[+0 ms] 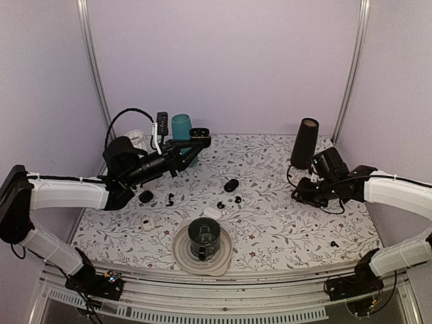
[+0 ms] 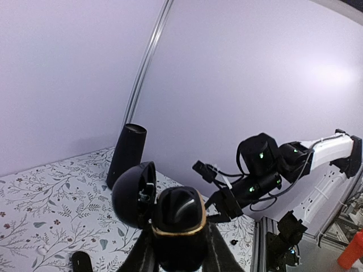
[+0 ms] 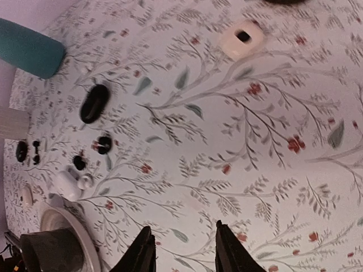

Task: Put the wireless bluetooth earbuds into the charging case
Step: Adjust the right earbud at the center of the board.

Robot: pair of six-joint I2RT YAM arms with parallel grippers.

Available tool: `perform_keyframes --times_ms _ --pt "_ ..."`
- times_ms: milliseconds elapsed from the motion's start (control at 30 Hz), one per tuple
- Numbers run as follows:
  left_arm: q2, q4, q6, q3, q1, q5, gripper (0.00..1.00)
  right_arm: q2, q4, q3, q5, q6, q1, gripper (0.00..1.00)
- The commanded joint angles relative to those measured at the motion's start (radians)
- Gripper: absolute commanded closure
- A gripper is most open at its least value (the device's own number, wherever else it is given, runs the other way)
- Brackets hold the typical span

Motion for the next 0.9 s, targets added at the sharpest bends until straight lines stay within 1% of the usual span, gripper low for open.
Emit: perform_keyframes --times_ms 0,67,133,200,267,333,533,867 --pt "-0.020 -0.026 0.010 -0.004 0.019 0.006 1.00 -0.162 -0.160 -0.166 0.017 0.214 -0.008 0.61" --pt "-0.022 -0.030 0.011 0.001 0.021 0.015 1.00 -0.210 -0.245 -0.205 0.048 0.324 -0.010 0.56" --pt "-0.025 -0.034 0.012 0.005 0.024 0.025 1.00 -0.254 -0.363 -0.226 0.092 0.428 -0.015 0.47" --pt "-0.033 -0.034 0.015 0.006 0.028 0.030 1.00 -0.296 -0.451 -0.236 0.114 0.518 -0.020 0.46" --pt "-0.039 -0.033 0.016 0.001 0.032 0.030 1.00 -0.328 -0.507 -0.254 0.135 0.567 -0.023 0.45" --pt "-0.041 -0.022 0.013 -0.005 0.037 0.034 1.00 -0.345 -0.519 -0.273 0.145 0.614 -0.043 0.44" --pt "-0.048 -0.009 0.004 -0.011 0.049 0.047 1.00 -0.306 -0.440 -0.310 0.094 0.541 -0.170 0.45" --pt "-0.074 -0.006 0.005 -0.031 0.063 0.036 1.00 -0.202 -0.414 -0.318 0.043 0.483 -0.261 0.45"
